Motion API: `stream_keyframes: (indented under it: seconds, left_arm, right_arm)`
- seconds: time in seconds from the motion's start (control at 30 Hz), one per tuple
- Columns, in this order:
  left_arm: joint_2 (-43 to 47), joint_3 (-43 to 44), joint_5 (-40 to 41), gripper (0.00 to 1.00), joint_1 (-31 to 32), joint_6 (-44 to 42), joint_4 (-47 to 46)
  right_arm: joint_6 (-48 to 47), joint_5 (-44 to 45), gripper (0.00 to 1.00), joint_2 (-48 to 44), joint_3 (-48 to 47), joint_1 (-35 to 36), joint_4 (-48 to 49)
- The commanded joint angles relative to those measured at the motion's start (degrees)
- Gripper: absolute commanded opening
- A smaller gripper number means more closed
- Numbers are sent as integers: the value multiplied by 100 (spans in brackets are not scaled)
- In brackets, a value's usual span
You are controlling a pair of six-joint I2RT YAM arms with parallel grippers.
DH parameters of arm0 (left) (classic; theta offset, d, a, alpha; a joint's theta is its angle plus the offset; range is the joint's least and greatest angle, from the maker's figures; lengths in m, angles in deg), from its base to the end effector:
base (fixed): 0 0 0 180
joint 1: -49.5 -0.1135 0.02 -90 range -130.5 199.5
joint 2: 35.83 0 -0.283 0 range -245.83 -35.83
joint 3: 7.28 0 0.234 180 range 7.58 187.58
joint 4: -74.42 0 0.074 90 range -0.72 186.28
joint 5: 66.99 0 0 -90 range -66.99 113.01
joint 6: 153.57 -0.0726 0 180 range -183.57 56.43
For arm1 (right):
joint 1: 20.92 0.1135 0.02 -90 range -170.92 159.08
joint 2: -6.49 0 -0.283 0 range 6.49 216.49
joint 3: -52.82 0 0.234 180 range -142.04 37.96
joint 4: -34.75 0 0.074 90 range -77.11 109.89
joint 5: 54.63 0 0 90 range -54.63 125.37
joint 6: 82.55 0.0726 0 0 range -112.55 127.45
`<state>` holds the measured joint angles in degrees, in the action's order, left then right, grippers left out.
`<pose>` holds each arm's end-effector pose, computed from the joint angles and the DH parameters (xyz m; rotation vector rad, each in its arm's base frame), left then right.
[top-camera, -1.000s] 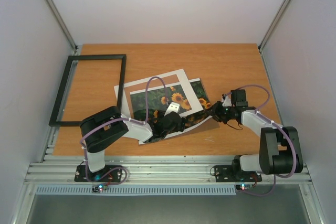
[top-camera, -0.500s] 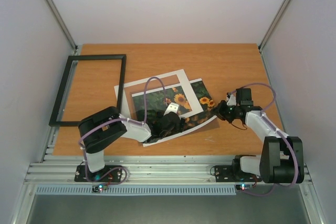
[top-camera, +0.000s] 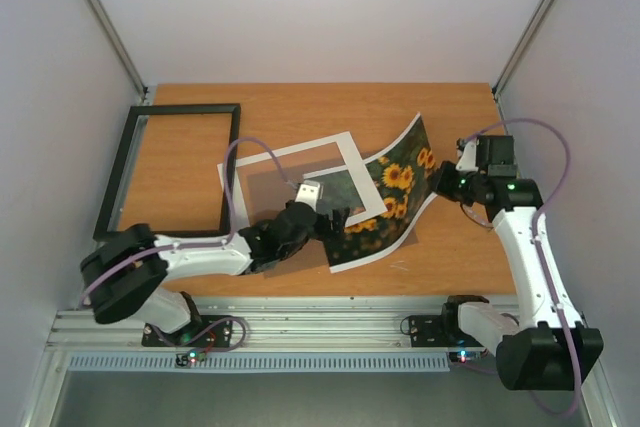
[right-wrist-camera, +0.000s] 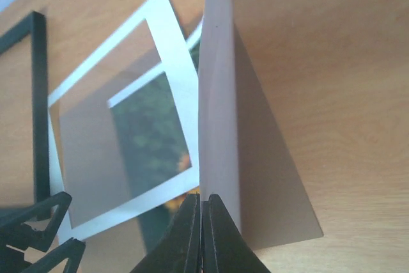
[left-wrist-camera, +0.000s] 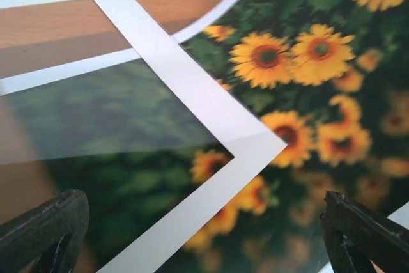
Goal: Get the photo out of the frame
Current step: Pick up the photo from the photo frame, then place the photo in the photo frame.
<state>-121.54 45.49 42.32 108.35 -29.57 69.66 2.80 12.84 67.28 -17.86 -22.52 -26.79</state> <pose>0.1865 -0.2622 0.2012 0.2416 2.0851 -0.6609 0.2006 0.0222 0.2901 -0.2320 2.4155 0.4356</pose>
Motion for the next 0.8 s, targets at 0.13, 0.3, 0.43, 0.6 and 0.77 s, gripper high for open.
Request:
stream_keyframes:
  seconds: [0.13,0.3,0.43,0.6,0.77]
  left_arm:
    - [1539,-572,-423,99,-407,781,748]
    - [2215,-846,-541,99,-653,1059,1063]
    - [2540,-1155,-873,99,-1014,1339,1071]
    - [2849,-1463,-1309,99,-1519,1649,1061]
    - [3159,-1625,-1449,99,-1783,1760,1197]
  right_arm:
    - [-520,109,1,-4,-2156,-15,-1731]
    - [-450,-90,1,278,-3113,106,-2033]
    - [-340,-27,1,595,-3882,533,-2183]
    - [-186,568,1,1078,-4794,1593,-2284]
    - [-32,878,1,1768,-5792,2405,-2297]
